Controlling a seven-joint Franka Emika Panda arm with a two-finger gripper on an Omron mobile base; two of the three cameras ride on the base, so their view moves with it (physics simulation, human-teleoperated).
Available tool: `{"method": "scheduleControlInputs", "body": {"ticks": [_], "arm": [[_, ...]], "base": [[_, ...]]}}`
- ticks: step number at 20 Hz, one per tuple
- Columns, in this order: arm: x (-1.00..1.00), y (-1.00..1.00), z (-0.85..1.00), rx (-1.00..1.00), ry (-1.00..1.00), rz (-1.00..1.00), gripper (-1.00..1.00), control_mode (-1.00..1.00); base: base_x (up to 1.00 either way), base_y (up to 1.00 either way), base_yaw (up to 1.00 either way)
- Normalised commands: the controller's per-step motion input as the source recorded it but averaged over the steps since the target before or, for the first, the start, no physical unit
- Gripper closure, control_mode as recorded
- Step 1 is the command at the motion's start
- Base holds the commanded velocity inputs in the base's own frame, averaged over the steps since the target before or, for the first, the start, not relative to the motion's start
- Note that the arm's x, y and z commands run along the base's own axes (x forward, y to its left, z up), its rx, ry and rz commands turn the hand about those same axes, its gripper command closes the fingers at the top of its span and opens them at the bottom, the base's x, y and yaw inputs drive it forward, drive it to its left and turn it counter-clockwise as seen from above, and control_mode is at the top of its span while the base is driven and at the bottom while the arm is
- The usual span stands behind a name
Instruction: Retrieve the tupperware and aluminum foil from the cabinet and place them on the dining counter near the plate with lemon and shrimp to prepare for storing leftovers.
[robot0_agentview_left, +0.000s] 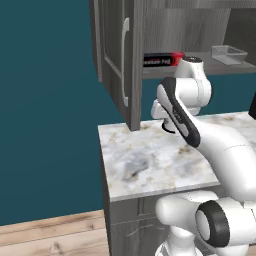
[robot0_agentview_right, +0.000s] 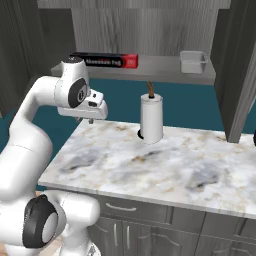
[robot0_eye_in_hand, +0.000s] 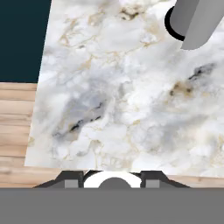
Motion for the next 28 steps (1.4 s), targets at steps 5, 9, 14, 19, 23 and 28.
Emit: {"method": "scheduleControlInputs", "body": {"ticks": [5,9,14,19,23,28], "arm": [[-0.26,0.0,0.02,0.0,-0.15,0.0,-1.0,-1.0],[-0.35,0.0,0.27,0.03,-0.36,-0.03,-1.0,-1.0],[-0.06,0.0,0.62,0.15,-0.35,-0.12,-1.0,-1.0],[0.0,0.0,0.68,0.1,-0.14,-0.2,-1.0,-1.0],[0.0,0.0,0.64,0.06,0.03,-0.21,-1.0,-1.0],[0.0,0.0,0.42,0.14,0.15,-0.26,-1.0,-1.0]], "base": [[0.0,0.0,0.0],[0.0,0.0,0.0],[0.0,0.0,0.0],[0.0,0.0,0.0],[0.0,0.0,0.0],[0.0,0.0,0.0]]}}
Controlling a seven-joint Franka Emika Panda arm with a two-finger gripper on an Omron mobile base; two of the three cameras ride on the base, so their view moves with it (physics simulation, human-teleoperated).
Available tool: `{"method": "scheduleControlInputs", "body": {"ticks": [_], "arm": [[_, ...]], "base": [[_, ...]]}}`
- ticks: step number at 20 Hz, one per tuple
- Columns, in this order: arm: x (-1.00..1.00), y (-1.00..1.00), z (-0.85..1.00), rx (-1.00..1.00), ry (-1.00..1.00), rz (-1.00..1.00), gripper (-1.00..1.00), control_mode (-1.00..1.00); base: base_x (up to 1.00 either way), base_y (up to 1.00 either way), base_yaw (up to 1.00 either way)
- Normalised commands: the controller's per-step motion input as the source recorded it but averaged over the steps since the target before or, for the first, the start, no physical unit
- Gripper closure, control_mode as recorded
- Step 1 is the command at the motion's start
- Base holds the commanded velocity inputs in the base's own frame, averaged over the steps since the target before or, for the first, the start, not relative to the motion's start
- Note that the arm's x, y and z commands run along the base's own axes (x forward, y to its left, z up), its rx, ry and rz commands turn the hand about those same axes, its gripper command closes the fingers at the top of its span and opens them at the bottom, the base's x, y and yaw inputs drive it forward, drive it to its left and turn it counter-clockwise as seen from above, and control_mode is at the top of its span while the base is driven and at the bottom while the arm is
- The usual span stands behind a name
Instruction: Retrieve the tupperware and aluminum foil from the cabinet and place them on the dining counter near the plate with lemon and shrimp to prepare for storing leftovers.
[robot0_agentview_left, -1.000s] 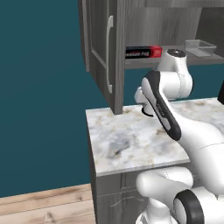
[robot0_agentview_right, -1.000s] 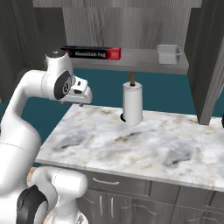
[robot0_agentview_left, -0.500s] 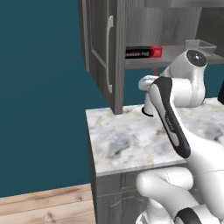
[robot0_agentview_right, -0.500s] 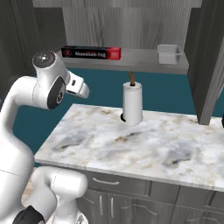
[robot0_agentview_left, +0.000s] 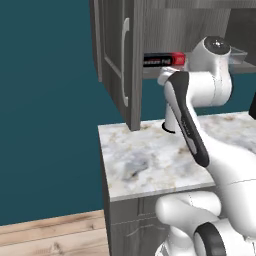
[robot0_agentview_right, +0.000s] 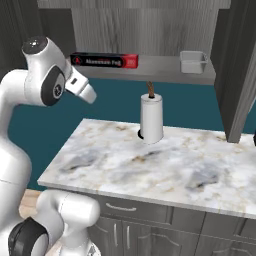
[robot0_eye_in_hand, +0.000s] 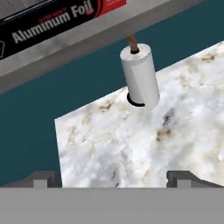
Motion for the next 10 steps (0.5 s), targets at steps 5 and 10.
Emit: {"method": "scheduleControlInputs", "body": {"ticks": [5,10], "arm": [[0.0,-0.01,0.04,0.33,0.02,-0.29,-1.0,-1.0],[0.0,-0.22,-0.18,0.53,-0.08,-0.26,-1.0,-1.0]], "base": [[0.0,0.0,0.0],[0.0,0.0,0.0]]}}
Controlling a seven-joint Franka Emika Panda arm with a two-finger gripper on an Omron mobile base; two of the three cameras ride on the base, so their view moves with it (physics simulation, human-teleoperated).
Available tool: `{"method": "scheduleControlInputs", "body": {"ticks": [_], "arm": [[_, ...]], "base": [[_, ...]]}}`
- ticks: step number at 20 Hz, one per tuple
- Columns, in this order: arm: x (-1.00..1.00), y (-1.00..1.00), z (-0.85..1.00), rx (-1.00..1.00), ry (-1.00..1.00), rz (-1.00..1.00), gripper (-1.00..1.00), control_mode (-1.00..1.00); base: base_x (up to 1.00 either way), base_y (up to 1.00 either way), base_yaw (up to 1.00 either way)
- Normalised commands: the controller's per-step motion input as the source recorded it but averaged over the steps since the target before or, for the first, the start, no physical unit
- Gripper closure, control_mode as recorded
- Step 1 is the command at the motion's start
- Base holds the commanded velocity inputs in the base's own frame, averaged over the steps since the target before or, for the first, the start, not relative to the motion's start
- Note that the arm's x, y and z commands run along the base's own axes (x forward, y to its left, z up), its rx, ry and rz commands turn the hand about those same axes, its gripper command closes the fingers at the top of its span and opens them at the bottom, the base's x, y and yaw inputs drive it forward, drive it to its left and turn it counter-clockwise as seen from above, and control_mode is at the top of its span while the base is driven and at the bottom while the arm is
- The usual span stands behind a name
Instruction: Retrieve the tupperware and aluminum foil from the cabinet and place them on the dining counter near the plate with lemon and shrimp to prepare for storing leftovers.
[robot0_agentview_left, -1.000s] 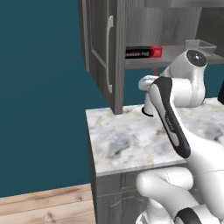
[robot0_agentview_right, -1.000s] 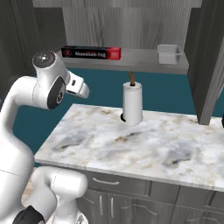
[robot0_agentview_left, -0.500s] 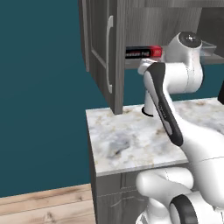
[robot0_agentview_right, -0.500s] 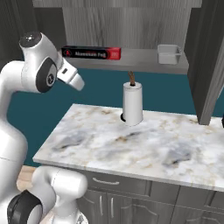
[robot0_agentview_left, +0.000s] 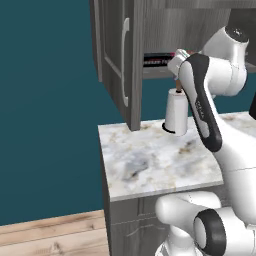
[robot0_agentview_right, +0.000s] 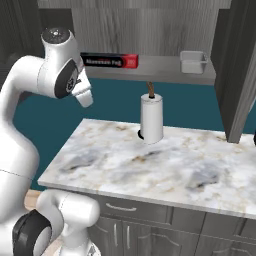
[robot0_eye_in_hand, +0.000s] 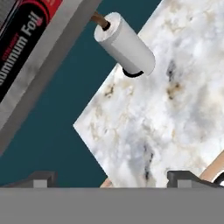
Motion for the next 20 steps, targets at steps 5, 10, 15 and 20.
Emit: {"method": "scheduleControlInputs", "body": {"ticks": [5,10,15,20], "arm": [[0.0,-0.28,-0.31,0.52,-0.24,-0.25,-1.0,-1.0],[0.08,-0.26,-0.05,0.48,-0.14,-0.22,-1.0,-1.0],[0.11,-0.24,0.1,0.44,0.03,-0.06,-1.0,-1.0],[0.09,-0.11,0.15,0.37,0.14,0.0,-1.0,-1.0]], "base": [[0.0,0.0,0.0],[0.0,0.0,0.0],[0.0,0.0,0.0],[0.0,0.0,0.0]]}}
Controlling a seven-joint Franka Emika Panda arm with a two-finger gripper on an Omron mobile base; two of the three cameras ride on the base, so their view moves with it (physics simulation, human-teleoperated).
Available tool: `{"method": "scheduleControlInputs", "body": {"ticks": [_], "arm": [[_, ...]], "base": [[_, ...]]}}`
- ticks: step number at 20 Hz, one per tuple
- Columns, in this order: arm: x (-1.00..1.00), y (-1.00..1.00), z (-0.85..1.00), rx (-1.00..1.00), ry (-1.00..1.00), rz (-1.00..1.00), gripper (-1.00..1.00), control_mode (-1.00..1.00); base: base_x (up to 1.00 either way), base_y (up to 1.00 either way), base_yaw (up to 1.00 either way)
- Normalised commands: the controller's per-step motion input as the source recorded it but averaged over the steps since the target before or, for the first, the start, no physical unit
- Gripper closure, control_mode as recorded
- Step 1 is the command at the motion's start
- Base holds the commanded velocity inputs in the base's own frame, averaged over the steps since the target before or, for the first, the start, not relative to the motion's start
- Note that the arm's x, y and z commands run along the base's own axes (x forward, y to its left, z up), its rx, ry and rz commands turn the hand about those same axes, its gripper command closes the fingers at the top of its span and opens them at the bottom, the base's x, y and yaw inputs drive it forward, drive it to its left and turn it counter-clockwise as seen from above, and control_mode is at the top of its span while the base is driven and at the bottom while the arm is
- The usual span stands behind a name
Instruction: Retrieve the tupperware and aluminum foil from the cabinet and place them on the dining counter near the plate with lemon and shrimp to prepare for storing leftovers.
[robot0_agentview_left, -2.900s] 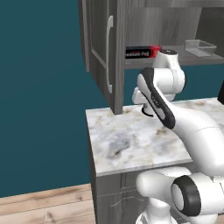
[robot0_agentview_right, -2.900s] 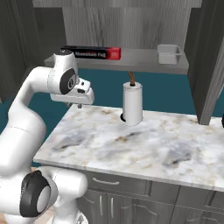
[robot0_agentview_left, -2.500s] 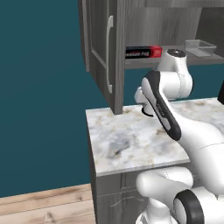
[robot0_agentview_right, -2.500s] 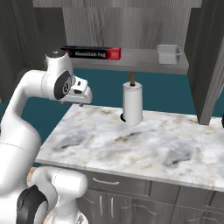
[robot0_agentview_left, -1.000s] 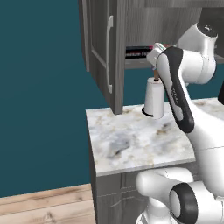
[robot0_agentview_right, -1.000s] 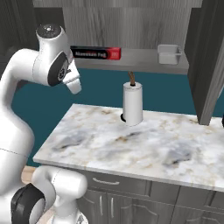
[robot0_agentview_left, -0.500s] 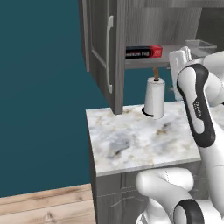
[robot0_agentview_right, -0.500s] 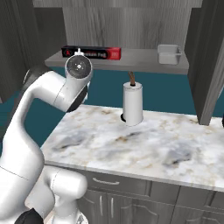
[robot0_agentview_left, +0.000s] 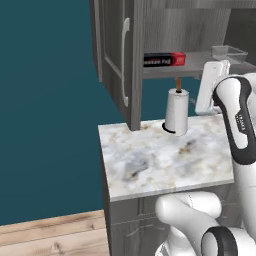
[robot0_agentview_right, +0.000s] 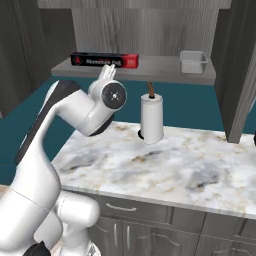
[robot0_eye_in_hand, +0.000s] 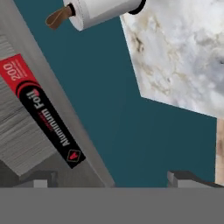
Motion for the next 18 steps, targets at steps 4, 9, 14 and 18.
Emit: {"method": "scheduleControlInputs", "body": {"ticks": [4,9,14,18], "arm": [[0.23,0.0,0.29,0.14,0.17,0.0,-1.0,-1.0],[0.41,0.0,0.07,0.0,0.13,0.0,-1.0,-1.0],[0.35,-0.1,0.0,0.0,0.02,0.0,-1.0,-1.0],[0.29,-0.19,0.01,0.02,0.0,0.0,-1.0,-1.0]], "base": [[0.0,0.0,0.0],[0.0,0.0,0.0],[0.0,0.0,0.0],[0.0,0.0,0.0]]}}
